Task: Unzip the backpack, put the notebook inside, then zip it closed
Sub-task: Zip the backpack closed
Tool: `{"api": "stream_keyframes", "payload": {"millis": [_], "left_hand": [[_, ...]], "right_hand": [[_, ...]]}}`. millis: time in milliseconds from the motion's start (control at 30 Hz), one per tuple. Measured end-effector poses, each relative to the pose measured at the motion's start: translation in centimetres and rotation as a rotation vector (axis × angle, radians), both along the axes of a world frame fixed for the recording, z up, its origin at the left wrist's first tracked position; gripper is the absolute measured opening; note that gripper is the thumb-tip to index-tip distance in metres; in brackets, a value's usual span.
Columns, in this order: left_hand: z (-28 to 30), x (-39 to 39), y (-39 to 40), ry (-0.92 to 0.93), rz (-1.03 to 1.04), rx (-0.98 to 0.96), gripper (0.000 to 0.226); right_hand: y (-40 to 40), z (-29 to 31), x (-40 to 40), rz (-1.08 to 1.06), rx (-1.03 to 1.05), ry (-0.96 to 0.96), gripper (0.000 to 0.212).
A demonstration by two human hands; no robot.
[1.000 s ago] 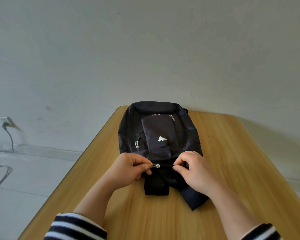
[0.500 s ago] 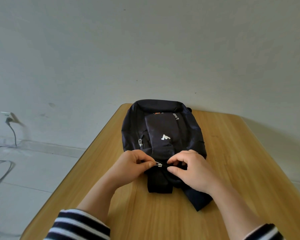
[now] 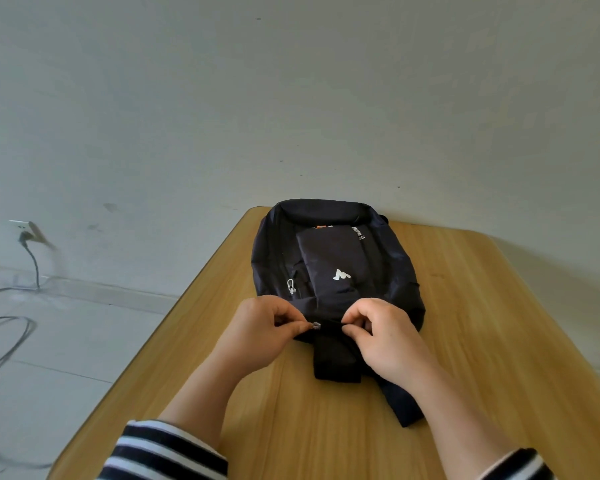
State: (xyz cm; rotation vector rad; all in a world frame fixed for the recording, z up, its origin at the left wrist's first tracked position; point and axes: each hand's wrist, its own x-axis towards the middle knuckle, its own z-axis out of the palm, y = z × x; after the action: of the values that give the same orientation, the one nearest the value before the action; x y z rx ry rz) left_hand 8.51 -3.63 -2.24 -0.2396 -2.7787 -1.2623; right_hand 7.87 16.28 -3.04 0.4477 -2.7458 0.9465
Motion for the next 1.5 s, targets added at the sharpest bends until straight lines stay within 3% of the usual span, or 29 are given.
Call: {"api": "stream_keyframes", "payload": {"millis": [233,367,633,833,1000,1133,1233,1500], "left_hand": [[-0.1,-0.2,-0.2,-0.014,0.058,0.093,0.007],[0.0,-0.1,0.0,0.001,0.041,0.134,0.006],[-0.3,-0.2,0.0,0.095,0.071,0.141,0.008],[-0.2,-0.4,-0.3,0.19,0.234,0.199,0.006],[0.0,-0.4,0.0,0.181,0.268,0.27,0.007],[-0.1,-0.5,0.3,0.164,0.27,0.312,0.008],[-0.4,-0.6,0.2,0.147,0.262,0.332,0.008],[-1.2,-1.2,0.1,0.177,0.342,0.24,0.004]], "right_hand": [[-0.2,0.6,-0.1,0.001,-0.052,-0.025,0.006],[-2.0,0.6,-0.2,0.028,0.0,-0.004,0.02],[-2.9,0.0,-0.4,-0.03,-0.1,0.085,0.003],[-2.3,-0.1,-0.5,-0.108,-0.188,0.153,0.006],[-2.5,0.0,-0.6,-0.066,-0.163,0.101,0.003],[-3.8,0.3,-0.8,-0.052,-0.093,0.117,0.02],[-4.8,0.3,-1.0,-0.057,-0.091,0.117,0.019],[-4.5,-0.4,-1.4,-0.116,-0.28,0.046,0.009]]}}
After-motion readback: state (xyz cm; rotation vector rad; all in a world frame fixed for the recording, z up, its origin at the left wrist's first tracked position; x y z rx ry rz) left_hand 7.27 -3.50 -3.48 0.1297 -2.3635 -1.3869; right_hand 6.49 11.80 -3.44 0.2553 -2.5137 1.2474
